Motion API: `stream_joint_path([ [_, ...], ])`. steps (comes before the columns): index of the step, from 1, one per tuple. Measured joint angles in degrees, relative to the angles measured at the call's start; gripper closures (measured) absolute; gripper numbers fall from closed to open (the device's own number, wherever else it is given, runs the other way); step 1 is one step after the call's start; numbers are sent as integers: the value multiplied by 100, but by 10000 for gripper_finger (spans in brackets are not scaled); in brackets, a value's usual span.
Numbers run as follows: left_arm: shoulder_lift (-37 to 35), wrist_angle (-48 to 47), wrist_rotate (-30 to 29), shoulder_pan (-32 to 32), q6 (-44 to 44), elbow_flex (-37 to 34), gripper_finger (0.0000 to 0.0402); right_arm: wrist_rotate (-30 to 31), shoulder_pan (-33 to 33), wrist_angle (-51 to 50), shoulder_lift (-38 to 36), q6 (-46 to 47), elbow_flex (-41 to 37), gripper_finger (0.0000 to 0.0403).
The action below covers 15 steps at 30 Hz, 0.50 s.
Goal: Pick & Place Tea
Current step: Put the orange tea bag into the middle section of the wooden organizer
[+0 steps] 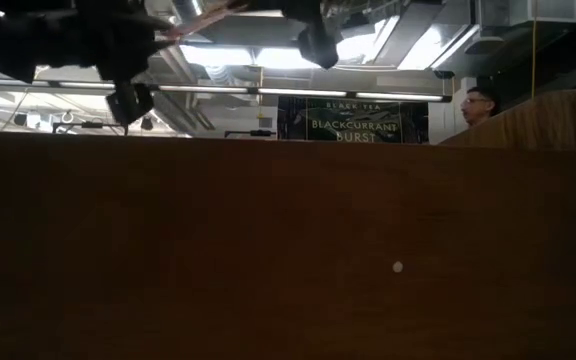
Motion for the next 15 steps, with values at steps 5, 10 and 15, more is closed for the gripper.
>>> stream_joint_path([
  [5,0,-671,11,0,4,-1,329,-366,284,-96,20,253,0,401],
  [10,0,-1096,-79,0,-1,-1,327,-642,548,-116,185,378,10,401],
  [15,0,-1335,-115,0,-55,-1,327,-965,764,-155,543,390,181,401],
])
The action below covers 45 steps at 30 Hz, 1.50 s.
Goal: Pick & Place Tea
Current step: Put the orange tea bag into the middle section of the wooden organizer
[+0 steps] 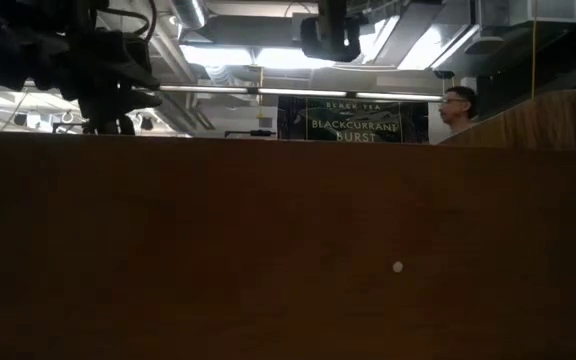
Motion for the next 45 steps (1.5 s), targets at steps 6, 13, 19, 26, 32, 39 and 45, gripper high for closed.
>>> stream_joint_path([
  [6,0,-273,-69,0,-8,0,327,-238,206,-1001,661,-418,909,402],
  [13,0,-512,-73,0,-113,-2,327,-324,349,-2269,1395,-1182,2043,402],
  [19,0,-640,-75,0,-149,-2,327,-401,368,-2394,1861,-1507,2475,402],
  [26,0,-731,-75,0,-186,-2,327,-379,366,-2751,2058,-1880,2480,402],
  [32,0,-803,-78,0,-195,-2,327,-364,362,-2771,2129,-2055,2481,402],
  [39,0,-792,-110,0,-192,-2,327,-217,309,-2712,2145,-2162,2478,400],
  [45,0,-793,-169,0,-194,-2,327,-207,224,-2684,2147,-2189,2478,399],
])
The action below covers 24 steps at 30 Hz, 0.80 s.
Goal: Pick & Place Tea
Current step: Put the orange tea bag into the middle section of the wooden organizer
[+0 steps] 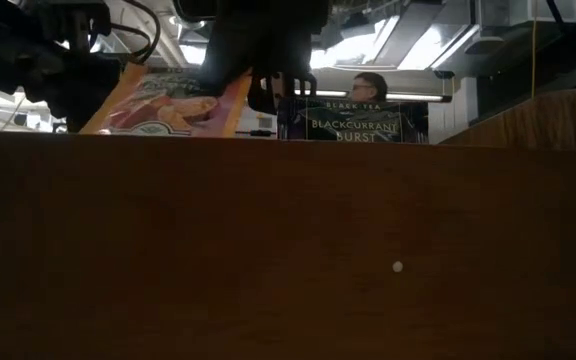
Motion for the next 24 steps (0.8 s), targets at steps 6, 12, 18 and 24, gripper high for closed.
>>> stream_joint_path([
  [6,0,2,0,1,1,0,327,-9,-4,5,0,-109,0,398],
  [12,0,2,0,0,1,0,327,-50,-4,6,-1,-115,0,398],
  [18,0,2,2,0,0,0,327,-52,-5,4,-1,-120,0,397],
  [24,0,2,2,0,-1,0,327,-52,8,2,-2,-125,0,397],
])
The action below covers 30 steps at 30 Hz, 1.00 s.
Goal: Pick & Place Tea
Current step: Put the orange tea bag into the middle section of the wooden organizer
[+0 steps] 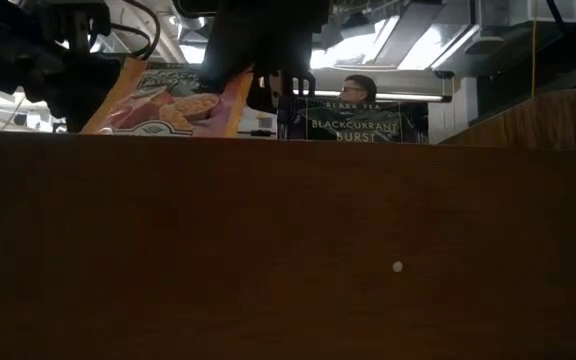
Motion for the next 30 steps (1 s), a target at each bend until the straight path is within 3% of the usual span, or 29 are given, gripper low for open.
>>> stream_joint_path([
  [17,0,0,1,1,-46,0,327,0,2,-66,-2,-20,-2,395],
  [30,0,0,2,2,-46,0,327,0,2,-83,-2,-4,-2,336],
])
